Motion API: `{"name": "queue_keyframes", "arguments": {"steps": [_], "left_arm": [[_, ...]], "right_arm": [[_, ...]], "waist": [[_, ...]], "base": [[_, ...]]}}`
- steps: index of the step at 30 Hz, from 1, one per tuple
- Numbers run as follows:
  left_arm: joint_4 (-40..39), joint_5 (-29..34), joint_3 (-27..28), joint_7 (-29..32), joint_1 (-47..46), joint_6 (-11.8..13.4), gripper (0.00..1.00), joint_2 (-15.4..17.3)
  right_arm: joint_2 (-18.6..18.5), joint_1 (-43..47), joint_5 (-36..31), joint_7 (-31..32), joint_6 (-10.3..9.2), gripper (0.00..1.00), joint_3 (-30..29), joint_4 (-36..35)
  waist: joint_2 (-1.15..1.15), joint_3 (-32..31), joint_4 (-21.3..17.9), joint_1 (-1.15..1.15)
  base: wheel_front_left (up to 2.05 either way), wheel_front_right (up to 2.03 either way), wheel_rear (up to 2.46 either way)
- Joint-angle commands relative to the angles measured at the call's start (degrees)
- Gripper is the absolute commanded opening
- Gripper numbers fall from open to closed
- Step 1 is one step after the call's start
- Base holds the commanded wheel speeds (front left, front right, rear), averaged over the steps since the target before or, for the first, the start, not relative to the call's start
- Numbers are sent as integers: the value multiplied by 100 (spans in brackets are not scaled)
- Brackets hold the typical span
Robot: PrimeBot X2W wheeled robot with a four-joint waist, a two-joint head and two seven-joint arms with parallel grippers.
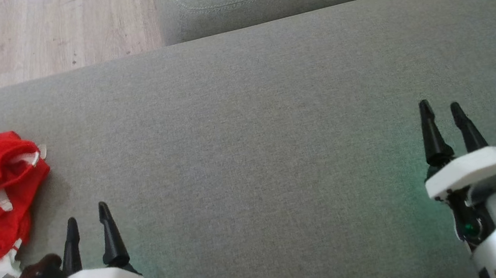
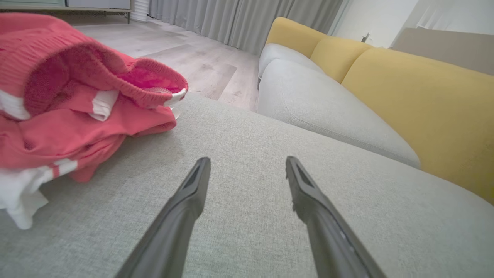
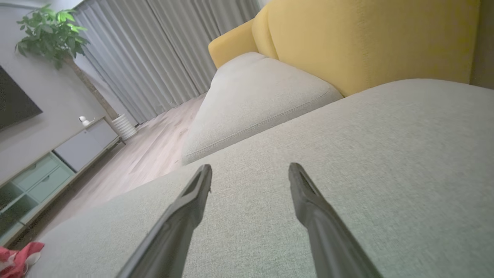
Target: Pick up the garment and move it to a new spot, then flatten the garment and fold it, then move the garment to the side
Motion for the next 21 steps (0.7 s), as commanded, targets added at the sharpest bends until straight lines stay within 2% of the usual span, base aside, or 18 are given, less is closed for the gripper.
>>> {"name": "queue_keyframes", "arguments": {"steps": [1,12,21], "left_arm": [[-84,251,97,-109,-367,6,100,48],[11,867,180,-295,-369,214,100,52],[131,1452,90,-432,-237,285,100,55]], "right_arm": [[-60,-449,-228,-117,20,100,172,-78],[15,-504,-1127,-303,22,100,-75,202],[60,-398,-1933,-438,23,100,114,409]], "waist": [[0,-3,-1,0],[0,-86,-15,0],[0,-142,-30,0]], "base": [[0,0,0],[0,0,0],[0,0,0]]}}
